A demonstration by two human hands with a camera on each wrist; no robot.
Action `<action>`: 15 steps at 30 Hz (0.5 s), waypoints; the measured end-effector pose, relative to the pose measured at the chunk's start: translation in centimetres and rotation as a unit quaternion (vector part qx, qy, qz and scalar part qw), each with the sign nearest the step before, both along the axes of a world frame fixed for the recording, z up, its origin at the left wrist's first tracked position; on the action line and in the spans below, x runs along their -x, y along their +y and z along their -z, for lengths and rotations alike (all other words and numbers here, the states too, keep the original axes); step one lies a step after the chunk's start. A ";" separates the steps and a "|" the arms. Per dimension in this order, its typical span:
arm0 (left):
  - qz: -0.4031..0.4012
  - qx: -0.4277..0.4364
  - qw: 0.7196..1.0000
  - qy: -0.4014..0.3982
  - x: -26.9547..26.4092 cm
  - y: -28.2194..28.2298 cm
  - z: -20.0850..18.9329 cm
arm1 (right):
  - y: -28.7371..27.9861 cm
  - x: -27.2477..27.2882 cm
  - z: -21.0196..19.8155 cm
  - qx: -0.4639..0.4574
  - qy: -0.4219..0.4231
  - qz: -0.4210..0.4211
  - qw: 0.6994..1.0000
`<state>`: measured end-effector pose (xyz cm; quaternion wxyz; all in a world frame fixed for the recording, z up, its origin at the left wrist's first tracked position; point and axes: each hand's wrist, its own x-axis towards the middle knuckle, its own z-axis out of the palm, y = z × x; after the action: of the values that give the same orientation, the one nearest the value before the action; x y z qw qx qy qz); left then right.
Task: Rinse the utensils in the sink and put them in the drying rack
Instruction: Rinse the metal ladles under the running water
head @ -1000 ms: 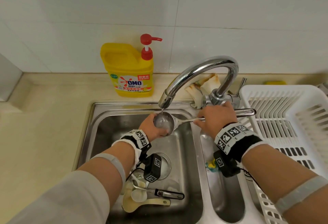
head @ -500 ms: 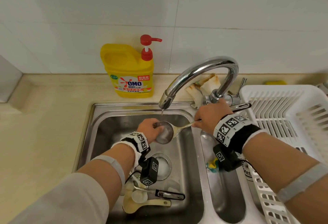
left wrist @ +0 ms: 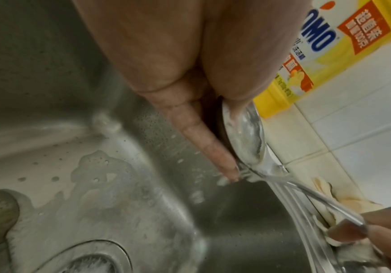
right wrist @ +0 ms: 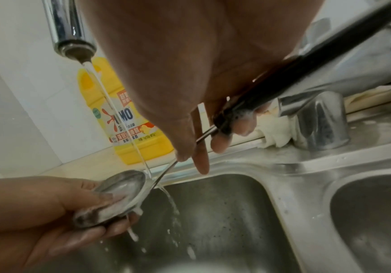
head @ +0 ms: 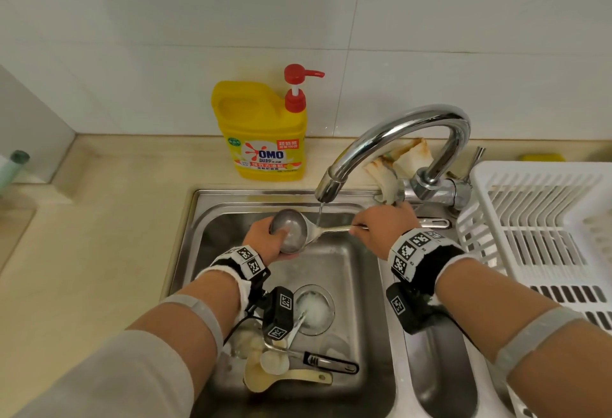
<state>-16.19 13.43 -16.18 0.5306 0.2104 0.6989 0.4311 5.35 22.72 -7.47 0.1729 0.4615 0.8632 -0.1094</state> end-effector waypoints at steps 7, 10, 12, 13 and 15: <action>0.021 -0.032 0.999 0.025 0.0 -0.5 -0.3 | -0.9 2.5 1.3 -0.018 -0.010 -0.023 1.000; 0.047 -0.031 0.998 0.021 -1.0 -0.2 -0.7 | -1.3 4.2 2.5 0.035 0.012 -0.017 0.999; 0.056 -0.034 0.998 -0.014 -1.5 0.0 -1.1 | -1.3 4.9 3.3 0.071 0.046 0.012 0.996; 0.059 -0.038 0.997 -0.030 -1.6 0.1 -1.2 | -1.2 5.0 3.5 0.086 0.066 0.026 0.994; 0.062 -0.041 0.997 -0.035 -1.5 0.0 -1.3 | -0.8 4.9 3.6 0.103 0.086 0.031 0.990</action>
<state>-14.70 13.40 -14.85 0.5715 0.2598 0.6474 0.4322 0.43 21.89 -11.07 0.1415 0.4572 0.8440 -0.2423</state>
